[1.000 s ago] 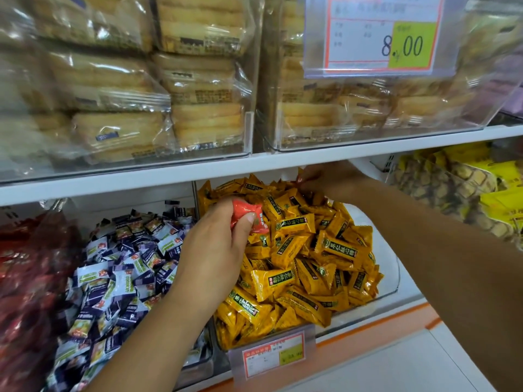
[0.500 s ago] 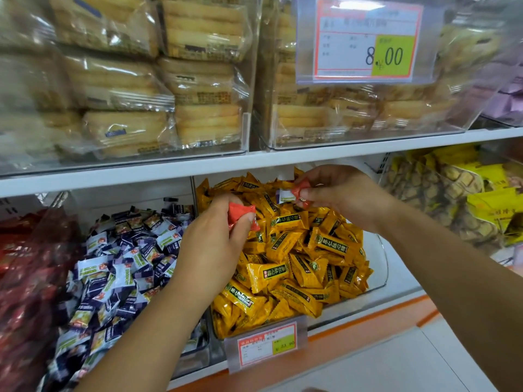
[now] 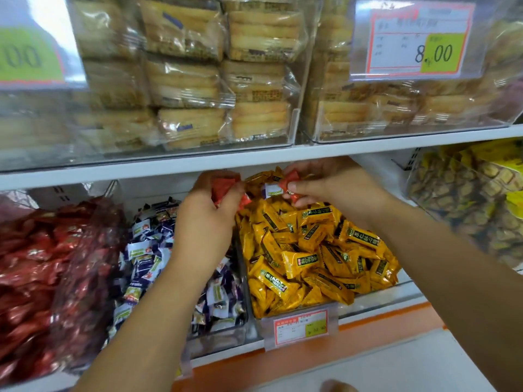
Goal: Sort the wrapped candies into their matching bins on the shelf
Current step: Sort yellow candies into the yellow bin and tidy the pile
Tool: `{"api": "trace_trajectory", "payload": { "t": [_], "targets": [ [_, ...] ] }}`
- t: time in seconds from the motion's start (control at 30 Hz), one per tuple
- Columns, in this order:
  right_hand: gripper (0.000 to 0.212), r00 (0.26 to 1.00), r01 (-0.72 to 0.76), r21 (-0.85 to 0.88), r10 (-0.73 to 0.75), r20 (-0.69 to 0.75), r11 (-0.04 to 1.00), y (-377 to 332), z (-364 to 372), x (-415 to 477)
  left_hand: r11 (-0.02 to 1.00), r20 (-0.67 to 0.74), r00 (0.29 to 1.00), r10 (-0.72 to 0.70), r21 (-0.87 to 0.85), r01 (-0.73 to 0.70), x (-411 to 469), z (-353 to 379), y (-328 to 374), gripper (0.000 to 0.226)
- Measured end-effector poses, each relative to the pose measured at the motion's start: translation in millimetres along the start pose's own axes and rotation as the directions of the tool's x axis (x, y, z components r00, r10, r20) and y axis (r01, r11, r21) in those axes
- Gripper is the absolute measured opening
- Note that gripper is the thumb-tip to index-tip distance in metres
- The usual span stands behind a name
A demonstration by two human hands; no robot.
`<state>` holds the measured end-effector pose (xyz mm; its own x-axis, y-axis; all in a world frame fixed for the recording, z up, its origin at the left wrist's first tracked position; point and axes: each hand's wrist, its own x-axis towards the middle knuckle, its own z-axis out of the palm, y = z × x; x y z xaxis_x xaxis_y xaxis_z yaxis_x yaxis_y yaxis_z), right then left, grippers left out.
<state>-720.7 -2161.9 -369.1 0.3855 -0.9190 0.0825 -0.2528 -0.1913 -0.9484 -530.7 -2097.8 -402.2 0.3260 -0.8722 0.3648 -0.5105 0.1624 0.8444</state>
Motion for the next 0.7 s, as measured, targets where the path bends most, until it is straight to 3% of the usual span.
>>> {"api": "trace_trajectory", "payload": {
  "t": [0.13,0.33,0.43,0.57,0.7],
  "targets": [
    [0.021,1.0,-0.003,0.002,0.003,-0.009,1.0,-10,35,6,0.998,-0.016,0.999,-0.035,0.054,0.036,5,-42,-14,0.005],
    [0.01,0.999,0.05,-0.169,-0.046,0.026,0.984,-30,86,8,0.995,0.138,0.988,-0.069,0.086,0.058,0,-95,-39,0.007],
    [0.008,0.994,0.09,-0.191,-0.078,0.072,0.977,-39,121,15,0.989,0.09,0.993,-0.082,0.128,0.07,1,-134,-56,0.008],
    [0.006,0.985,0.141,-0.193,-0.117,0.13,0.971,-48,182,32,0.942,-0.041,0.996,-0.083,0.322,0.092,1,-197,-87,0.02],
    [0.01,0.967,0.249,-0.264,-0.227,0.114,0.932,-46,255,54,0.902,-0.164,0.985,-0.053,0.416,0.118,5,-233,-123,0.026]
  ]
}}
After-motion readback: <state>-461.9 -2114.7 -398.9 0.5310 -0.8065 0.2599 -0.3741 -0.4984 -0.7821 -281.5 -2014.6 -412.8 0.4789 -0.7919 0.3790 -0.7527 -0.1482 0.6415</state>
